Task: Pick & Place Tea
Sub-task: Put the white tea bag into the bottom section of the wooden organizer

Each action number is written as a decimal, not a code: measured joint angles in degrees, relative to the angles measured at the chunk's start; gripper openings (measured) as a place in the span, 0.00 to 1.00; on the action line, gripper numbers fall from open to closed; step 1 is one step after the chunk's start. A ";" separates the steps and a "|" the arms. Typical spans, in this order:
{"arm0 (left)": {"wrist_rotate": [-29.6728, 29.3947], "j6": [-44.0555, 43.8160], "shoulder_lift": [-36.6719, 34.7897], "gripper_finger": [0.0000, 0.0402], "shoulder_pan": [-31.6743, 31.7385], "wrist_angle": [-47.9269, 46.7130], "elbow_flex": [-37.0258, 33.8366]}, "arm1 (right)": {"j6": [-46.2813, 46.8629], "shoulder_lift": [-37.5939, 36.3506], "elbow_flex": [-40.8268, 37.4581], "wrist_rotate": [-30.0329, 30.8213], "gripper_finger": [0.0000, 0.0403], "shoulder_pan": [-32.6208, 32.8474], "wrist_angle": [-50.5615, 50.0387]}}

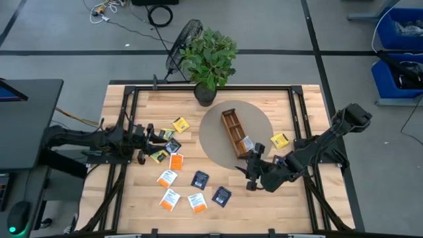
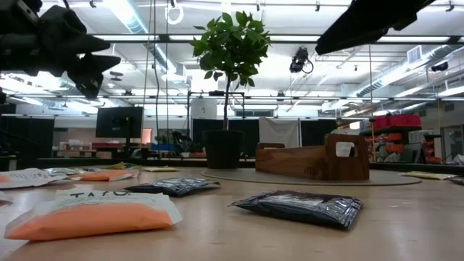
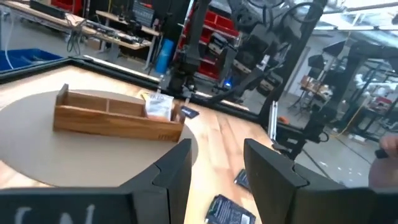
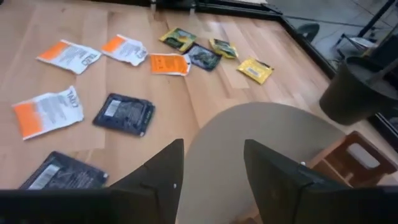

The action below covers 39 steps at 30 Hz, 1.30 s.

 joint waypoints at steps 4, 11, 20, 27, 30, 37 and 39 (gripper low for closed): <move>-2.21 4.22 7.77 0.38 -3.56 8.08 0.00 | -4.25 0.00 -1.78 -3.10 0.44 1.08 6.63; -5.37 5.30 23.98 0.38 -9.21 19.91 0.41 | -16.82 -0.07 -10.04 -10.59 0.44 1.61 28.43; -12.06 -3.21 49.72 0.38 -15.95 20.04 11.76 | -17.70 -0.13 -11.52 -10.71 0.44 1.58 31.68; -6.73 -8.39 66.52 0.38 -20.67 19.67 21.45 | -15.86 -0.13 -11.52 -10.70 0.44 1.61 29.97; -6.68 -10.70 72.79 0.38 -23.19 19.62 25.52 | -14.62 -0.13 -11.52 -10.68 0.44 1.58 28.95; -6.60 -11.53 83.39 0.38 -27.58 15.34 34.51 | -14.32 -0.13 -11.52 -10.65 0.44 1.58 28.89; -6.60 -12.18 85.32 0.38 -28.43 15.06 36.20 | -13.87 -0.13 -11.52 -10.65 0.44 1.58 28.87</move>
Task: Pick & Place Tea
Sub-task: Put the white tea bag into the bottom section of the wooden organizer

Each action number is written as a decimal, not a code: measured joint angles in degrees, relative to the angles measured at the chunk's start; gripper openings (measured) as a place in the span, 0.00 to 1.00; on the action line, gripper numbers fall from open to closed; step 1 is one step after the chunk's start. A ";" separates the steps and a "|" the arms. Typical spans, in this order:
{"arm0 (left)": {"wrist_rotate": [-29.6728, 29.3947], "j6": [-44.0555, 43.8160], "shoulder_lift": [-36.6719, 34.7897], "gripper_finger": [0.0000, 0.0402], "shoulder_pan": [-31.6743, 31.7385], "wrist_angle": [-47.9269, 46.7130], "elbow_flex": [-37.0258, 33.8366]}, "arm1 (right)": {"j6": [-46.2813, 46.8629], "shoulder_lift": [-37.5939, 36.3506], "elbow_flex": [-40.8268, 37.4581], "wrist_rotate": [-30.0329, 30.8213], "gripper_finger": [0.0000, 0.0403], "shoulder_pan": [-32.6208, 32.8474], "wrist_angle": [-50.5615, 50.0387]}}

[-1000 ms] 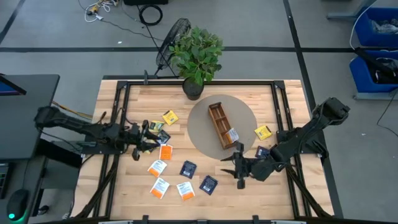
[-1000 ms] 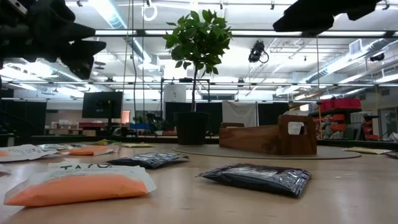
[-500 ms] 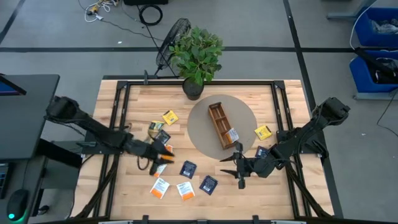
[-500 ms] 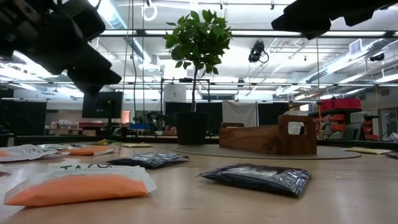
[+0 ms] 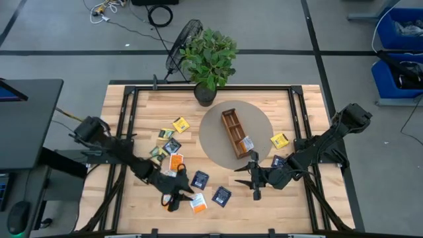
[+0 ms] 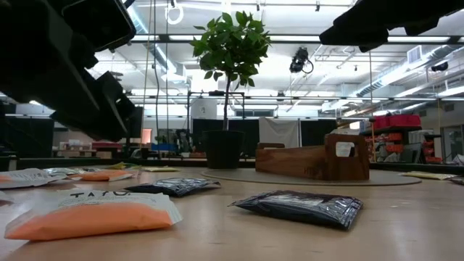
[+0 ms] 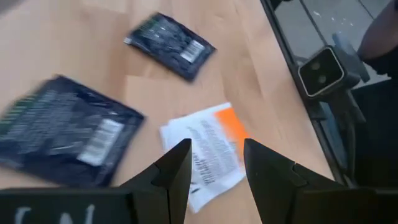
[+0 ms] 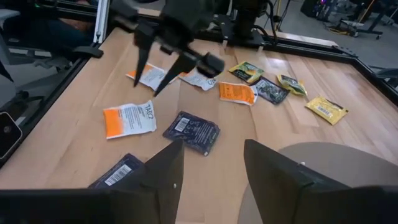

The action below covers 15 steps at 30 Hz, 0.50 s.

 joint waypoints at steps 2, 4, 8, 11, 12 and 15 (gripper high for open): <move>0.00 -0.52 1.66 0.38 -0.73 -1.02 1.35 | 0.40 0.00 0.00 0.02 0.44 0.00 -0.10; 0.00 -0.66 3.21 0.38 -1.30 -2.30 2.37 | 0.41 0.00 0.00 0.02 0.44 0.00 -0.09; -0.48 -1.87 5.07 0.38 -1.47 -5.26 3.27 | 0.41 0.00 0.00 0.02 0.44 0.00 -0.07; -1.64 -2.91 5.06 0.38 -1.32 -5.52 3.28 | 0.41 0.00 0.00 0.02 0.44 -0.07 -0.09; -2.29 -2.93 5.05 0.38 -1.31 -5.56 3.28 | 0.44 0.00 0.00 0.02 0.44 -0.07 -0.09; -3.72 -2.95 5.05 0.38 -1.32 -6.12 3.28 | 0.50 0.02 0.00 0.02 0.44 -0.07 -0.09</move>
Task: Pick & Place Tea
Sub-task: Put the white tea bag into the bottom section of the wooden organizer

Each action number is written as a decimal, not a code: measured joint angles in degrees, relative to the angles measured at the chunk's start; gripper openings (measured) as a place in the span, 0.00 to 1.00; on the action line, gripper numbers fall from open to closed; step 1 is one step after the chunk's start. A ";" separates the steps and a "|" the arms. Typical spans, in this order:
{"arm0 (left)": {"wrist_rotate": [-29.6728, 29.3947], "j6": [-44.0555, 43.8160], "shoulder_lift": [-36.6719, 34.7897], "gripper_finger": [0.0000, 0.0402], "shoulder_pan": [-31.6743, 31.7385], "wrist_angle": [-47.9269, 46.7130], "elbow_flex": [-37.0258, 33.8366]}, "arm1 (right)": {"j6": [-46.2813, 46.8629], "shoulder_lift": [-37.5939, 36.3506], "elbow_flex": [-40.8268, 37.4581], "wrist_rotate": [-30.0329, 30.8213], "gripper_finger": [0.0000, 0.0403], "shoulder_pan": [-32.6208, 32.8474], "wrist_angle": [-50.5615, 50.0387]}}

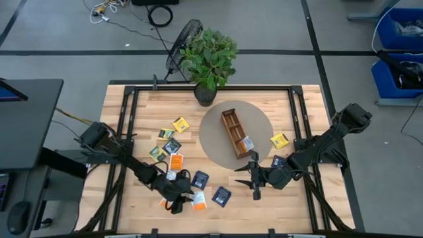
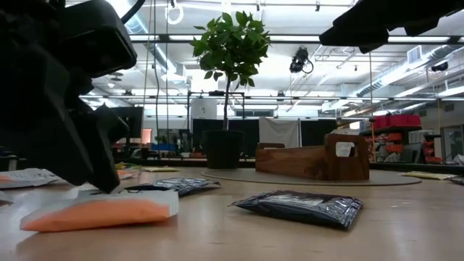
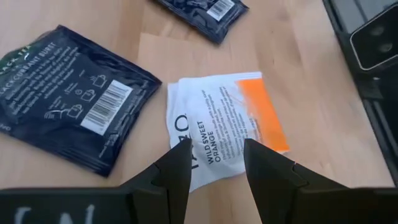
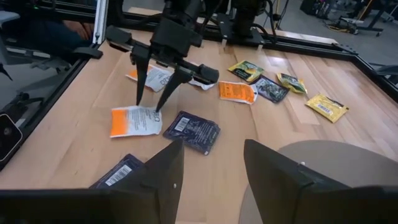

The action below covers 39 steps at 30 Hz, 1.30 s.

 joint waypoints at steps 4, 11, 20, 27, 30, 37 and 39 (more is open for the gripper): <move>0.04 0.71 -0.16 0.38 0.00 0.17 0.00 | 0.04 0.00 0.00 0.00 0.44 0.00 -0.02; 0.00 2.77 -0.26 0.38 0.00 1.52 0.04 | 0.19 0.00 0.00 0.00 0.44 0.00 -0.02; -4.51 2.28 -0.26 0.38 0.31 -3.85 0.04 | 0.37 0.00 0.00 0.00 0.44 0.00 -0.02; -4.32 1.27 -0.26 0.38 0.61 -3.32 0.03 | 0.37 0.00 0.00 -0.01 0.44 0.00 -0.03; -3.79 1.61 -0.70 0.38 0.61 -2.17 0.40 | 0.37 0.02 0.00 0.00 0.44 0.00 -0.04; -3.86 4.21 -1.36 0.38 0.22 -7.72 2.58 | 0.37 0.02 0.00 -0.09 0.44 0.00 -0.08; -4.07 2.35 -1.33 0.38 0.39 -10.87 2.76 | 0.37 0.04 0.00 -0.11 0.44 0.00 -0.10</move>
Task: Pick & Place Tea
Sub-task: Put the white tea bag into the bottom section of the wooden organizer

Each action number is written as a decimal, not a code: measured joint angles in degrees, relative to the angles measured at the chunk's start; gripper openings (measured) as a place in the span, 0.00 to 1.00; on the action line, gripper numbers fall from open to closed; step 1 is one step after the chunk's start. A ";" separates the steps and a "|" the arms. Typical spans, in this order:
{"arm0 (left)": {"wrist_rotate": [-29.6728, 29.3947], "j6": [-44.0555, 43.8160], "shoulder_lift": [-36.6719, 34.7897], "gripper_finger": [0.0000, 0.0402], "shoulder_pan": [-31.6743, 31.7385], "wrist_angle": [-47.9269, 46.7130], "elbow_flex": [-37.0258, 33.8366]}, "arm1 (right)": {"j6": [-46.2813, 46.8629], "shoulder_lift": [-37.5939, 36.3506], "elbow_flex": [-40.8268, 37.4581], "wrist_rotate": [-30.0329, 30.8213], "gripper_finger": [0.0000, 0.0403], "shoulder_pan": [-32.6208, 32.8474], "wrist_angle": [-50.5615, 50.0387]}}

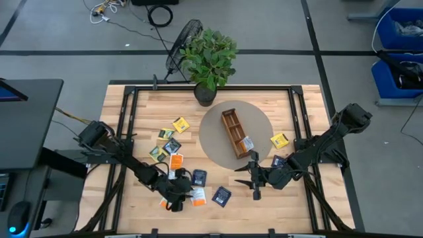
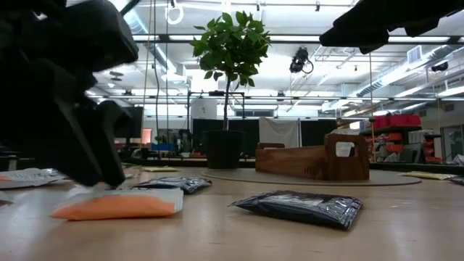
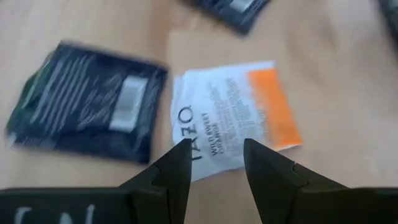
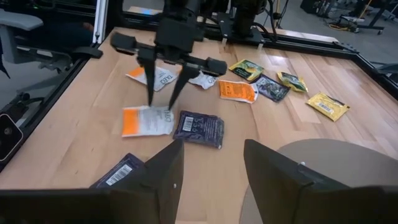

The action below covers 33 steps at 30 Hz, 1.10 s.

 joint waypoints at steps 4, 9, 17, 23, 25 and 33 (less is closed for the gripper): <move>-2.44 -4.58 -0.13 0.38 0.37 -4.66 0.22 | -0.02 0.00 0.00 -0.02 0.44 0.00 0.02; -3.12 -5.21 -0.13 0.38 0.38 -4.73 0.20 | 0.07 0.00 0.00 -0.02 0.44 0.00 0.04; -2.84 -0.69 0.11 0.38 -0.13 -4.81 2.77 | 0.18 0.00 0.00 -0.02 0.44 0.00 -0.05; -3.16 3.86 0.09 0.38 -0.48 -7.87 6.89 | 0.45 0.00 0.00 -0.04 0.44 0.00 -0.33; -4.39 3.28 0.02 0.38 -0.48 -10.82 7.58 | 0.54 0.00 0.00 -0.04 0.44 0.00 -0.39; -7.58 -2.57 0.05 0.38 -0.42 -17.82 7.47 | 0.80 0.00 0.00 -0.04 0.44 0.01 -0.81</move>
